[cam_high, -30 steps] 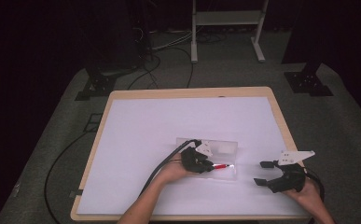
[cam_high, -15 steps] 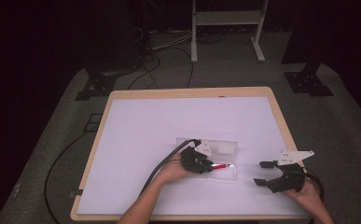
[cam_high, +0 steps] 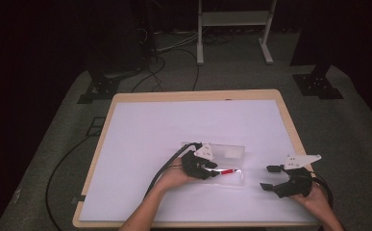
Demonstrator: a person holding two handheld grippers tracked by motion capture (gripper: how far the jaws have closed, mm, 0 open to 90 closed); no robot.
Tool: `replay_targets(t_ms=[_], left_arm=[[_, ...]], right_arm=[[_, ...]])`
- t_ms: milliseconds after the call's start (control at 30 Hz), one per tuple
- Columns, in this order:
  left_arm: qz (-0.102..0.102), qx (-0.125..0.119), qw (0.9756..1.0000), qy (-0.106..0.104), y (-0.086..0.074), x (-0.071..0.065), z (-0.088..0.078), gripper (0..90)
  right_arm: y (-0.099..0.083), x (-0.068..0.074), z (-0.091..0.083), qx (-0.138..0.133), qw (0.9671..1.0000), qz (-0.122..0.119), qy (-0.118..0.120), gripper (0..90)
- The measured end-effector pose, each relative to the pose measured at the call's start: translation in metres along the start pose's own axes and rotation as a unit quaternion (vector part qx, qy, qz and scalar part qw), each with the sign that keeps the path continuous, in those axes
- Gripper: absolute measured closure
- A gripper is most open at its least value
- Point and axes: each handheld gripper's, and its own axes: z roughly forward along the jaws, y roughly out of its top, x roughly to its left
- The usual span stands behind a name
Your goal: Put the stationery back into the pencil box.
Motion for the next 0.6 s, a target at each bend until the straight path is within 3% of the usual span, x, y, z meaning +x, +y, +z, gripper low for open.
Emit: replay_targets(t_ms=[200,600], left_arm=[[-0.011,-0.018,0.9998,0.002,-0.004,0.0,-0.009,64.6],[-0.016,-0.028,0.9994,0.009,-0.003,0.001,-0.016,56.9]], right_arm=[[0.0,0.0,-0.001,-0.004,1.0,0.001,-0.004,22.2],[0.0,-0.001,-0.004,-0.008,0.9999,0.008,-0.006,21.5]])
